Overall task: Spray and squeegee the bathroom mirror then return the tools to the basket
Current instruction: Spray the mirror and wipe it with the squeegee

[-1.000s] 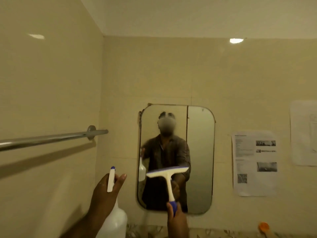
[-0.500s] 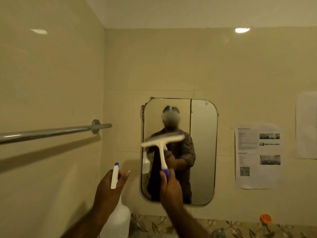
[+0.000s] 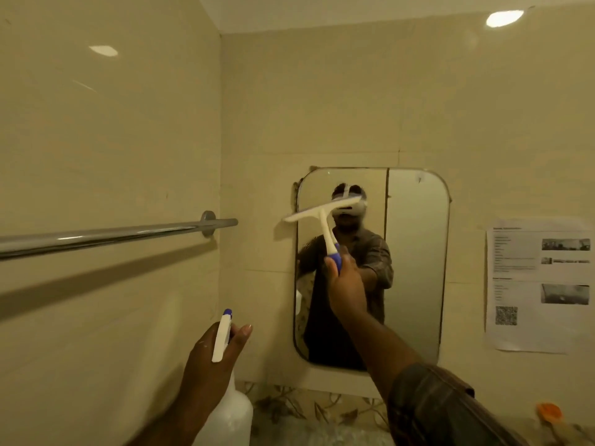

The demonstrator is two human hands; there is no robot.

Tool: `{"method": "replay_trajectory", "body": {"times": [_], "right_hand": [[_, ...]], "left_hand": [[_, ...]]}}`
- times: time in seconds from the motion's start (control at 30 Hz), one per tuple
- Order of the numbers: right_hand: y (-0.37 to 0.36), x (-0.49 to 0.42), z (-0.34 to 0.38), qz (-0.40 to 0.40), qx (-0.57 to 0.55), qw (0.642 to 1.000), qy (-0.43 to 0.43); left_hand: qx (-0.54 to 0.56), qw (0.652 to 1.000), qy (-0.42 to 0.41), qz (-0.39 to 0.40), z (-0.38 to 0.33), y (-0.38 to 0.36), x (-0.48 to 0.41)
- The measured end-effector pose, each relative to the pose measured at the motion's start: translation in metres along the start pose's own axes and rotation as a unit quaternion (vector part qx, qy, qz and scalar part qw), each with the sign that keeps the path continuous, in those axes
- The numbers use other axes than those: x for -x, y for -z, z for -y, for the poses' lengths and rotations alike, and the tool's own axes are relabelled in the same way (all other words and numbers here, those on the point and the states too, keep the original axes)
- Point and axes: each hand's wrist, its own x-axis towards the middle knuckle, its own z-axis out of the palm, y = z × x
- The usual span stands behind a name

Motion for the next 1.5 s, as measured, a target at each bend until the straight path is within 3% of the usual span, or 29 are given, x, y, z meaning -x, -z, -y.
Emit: {"method": "replay_trajectory", "body": {"times": [0.27,0.43,0.6,0.73,0.8,0.9,1.07,1.17,1.33,1.5], "right_hand": [[-0.014,0.113,-0.131,0.096,0.151,0.980,-0.089],[0.026,0.150,-0.165,0.135,0.202,0.961,-0.133],[0.063,0.179,-0.170,0.188,0.186,0.942,-0.209],[0.098,0.168,-0.130,0.098,0.166,0.961,-0.199],[0.120,0.134,-0.091,0.033,0.068,0.986,-0.151],[0.149,0.063,-0.022,-0.053,-0.055,0.995,-0.069],[0.165,-0.016,0.041,-0.050,-0.103,0.992,-0.058],[0.155,-0.012,0.034,-0.065,-0.069,0.993,-0.077],[0.129,0.049,-0.038,-0.030,-0.142,0.984,-0.103],[0.104,0.146,-0.127,0.004,-0.043,0.973,-0.225]], "left_hand": [[-0.028,0.999,-0.024,0.033,-0.005,0.003,0.001],[-0.005,0.999,-0.012,0.039,-0.015,-0.006,0.007],[0.005,0.998,-0.016,0.061,-0.025,-0.023,0.016],[0.035,0.997,-0.008,0.070,-0.033,-0.040,0.015],[0.048,0.996,-0.003,0.069,-0.036,-0.049,0.013],[0.061,0.996,0.004,0.070,-0.042,-0.064,0.014],[0.061,0.995,0.001,0.078,-0.050,-0.077,0.023],[0.053,0.996,0.007,0.078,-0.052,-0.076,0.026],[0.030,0.996,-0.001,0.089,-0.052,-0.070,0.036],[0.008,0.995,-0.004,0.102,-0.047,-0.069,0.046]]}}
